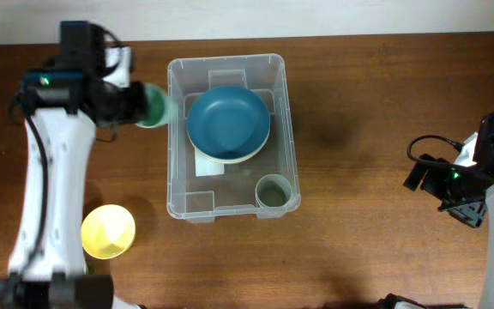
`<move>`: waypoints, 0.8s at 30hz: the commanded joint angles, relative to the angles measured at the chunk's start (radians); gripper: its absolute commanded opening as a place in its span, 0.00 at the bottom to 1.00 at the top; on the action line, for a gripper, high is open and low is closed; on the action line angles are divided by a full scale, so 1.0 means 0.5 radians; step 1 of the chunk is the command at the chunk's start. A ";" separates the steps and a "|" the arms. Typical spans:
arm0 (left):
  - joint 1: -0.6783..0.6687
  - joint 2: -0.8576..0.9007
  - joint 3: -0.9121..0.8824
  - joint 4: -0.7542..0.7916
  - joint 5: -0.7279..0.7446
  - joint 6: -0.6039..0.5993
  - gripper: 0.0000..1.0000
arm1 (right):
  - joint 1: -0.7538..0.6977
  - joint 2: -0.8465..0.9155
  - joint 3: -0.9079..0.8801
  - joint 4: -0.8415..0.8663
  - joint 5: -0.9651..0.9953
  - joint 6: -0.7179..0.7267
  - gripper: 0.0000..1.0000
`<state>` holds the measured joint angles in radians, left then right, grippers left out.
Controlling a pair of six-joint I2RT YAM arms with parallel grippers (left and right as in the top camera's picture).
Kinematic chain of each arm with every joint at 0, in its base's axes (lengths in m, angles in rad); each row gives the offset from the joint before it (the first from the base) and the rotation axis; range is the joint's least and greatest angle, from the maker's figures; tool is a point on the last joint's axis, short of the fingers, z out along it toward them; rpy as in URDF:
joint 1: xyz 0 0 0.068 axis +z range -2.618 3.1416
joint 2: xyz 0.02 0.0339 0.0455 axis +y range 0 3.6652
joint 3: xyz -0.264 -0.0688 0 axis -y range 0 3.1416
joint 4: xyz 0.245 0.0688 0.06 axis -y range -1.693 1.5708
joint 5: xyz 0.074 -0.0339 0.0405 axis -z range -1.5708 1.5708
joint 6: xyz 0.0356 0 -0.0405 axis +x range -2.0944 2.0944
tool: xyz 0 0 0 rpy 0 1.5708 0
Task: Pack container
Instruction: 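Carry the mint-green cup into the bin and nest it on the grey cup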
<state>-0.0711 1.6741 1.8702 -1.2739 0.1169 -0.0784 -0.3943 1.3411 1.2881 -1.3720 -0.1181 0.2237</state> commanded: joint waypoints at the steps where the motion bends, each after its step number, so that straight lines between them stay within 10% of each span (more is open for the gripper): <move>1: -0.323 -0.034 0.008 -0.047 0.037 0.001 0.01 | -0.011 -0.002 -0.003 -0.001 0.019 -0.020 0.99; 13: -1.109 0.255 -0.007 -0.074 0.037 0.002 0.01 | -0.011 -0.002 -0.003 -0.001 0.019 -0.021 0.99; 24: -1.187 0.485 -0.011 -0.175 0.034 0.001 0.01 | -0.011 -0.002 -0.003 -0.002 0.019 -0.021 0.99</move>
<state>-0.6655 1.9011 1.8736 -1.3521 0.1276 -0.0784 -0.3943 1.3411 1.2881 -1.3724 -0.1181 0.2234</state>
